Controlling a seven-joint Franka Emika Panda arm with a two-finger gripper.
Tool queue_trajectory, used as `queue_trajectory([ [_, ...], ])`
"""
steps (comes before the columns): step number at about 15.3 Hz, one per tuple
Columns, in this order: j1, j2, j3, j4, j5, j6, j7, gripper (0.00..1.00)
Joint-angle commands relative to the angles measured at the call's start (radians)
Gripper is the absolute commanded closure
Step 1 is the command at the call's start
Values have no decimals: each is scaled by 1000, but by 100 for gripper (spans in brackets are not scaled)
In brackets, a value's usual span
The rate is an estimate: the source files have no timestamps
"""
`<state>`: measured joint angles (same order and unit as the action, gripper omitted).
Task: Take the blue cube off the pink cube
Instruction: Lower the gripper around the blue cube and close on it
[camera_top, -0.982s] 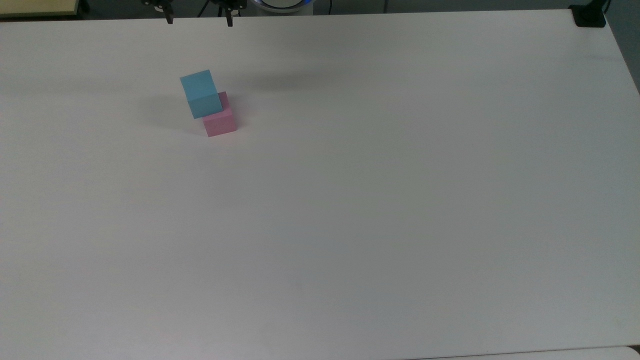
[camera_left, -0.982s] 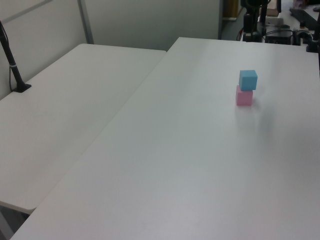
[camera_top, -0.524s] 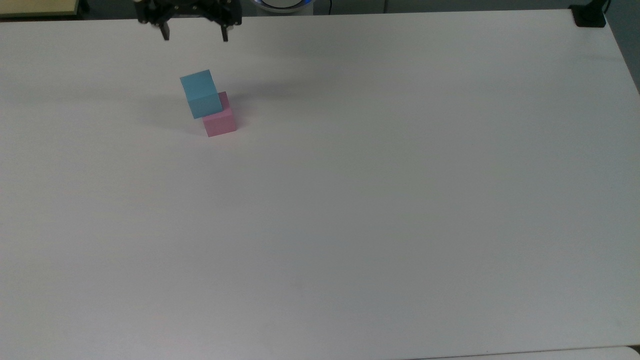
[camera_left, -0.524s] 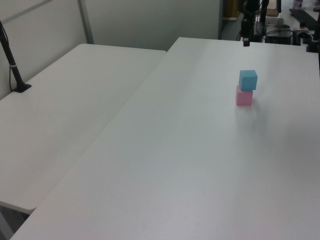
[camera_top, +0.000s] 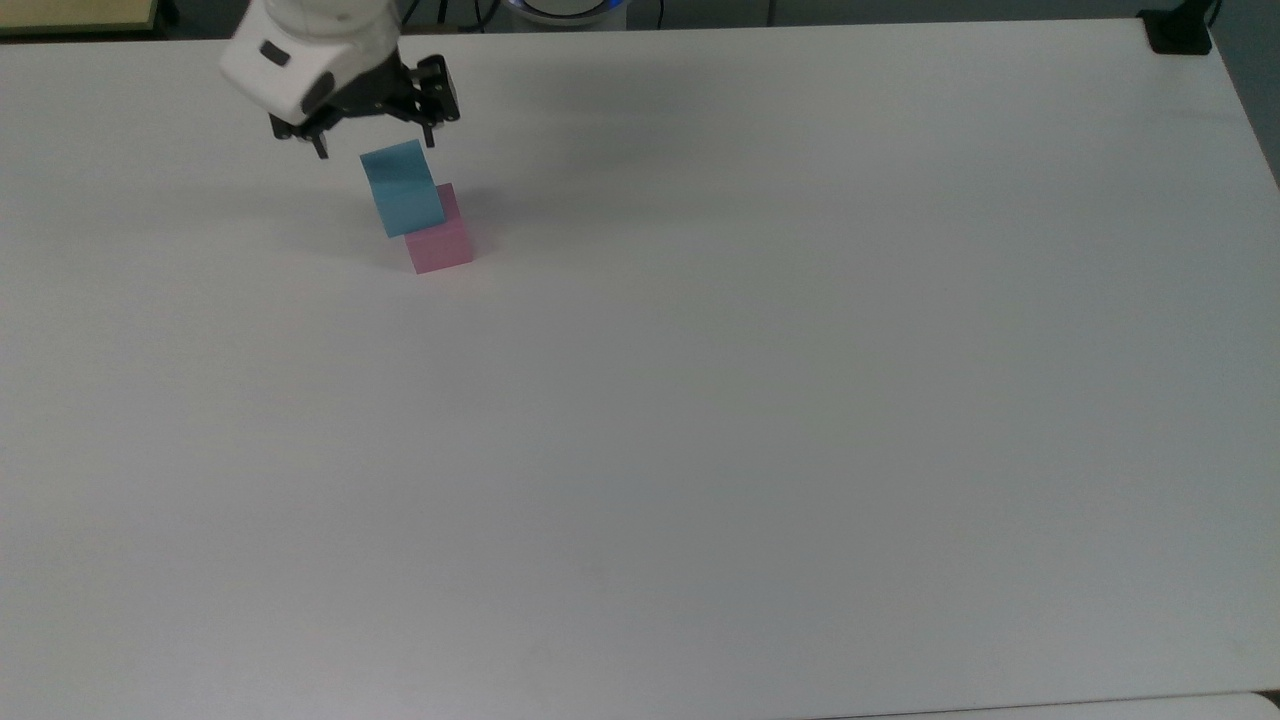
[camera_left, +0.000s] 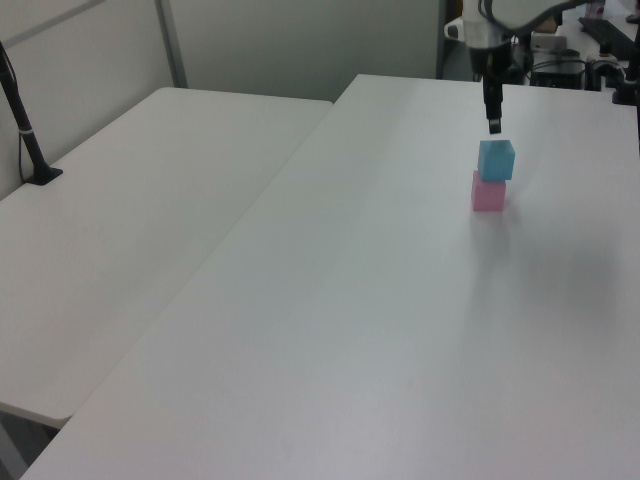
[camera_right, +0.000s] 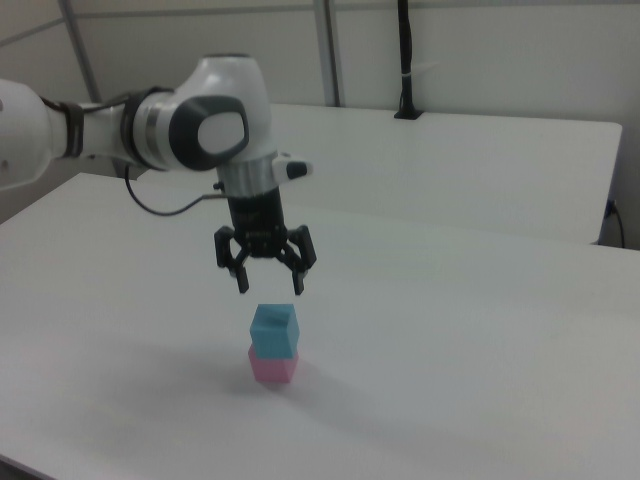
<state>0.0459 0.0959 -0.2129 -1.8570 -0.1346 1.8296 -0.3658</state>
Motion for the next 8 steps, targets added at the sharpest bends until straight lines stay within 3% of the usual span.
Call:
queue_trajectory([
  [1,38,-27,4,-125,-40,94,-15,0],
  [5,37,19,4,-162,-54,166,-10,3],
  [7,35,34,4,-162,-54,180,-10,19],
  [8,31,33,4,-162,-54,178,-16,32],
])
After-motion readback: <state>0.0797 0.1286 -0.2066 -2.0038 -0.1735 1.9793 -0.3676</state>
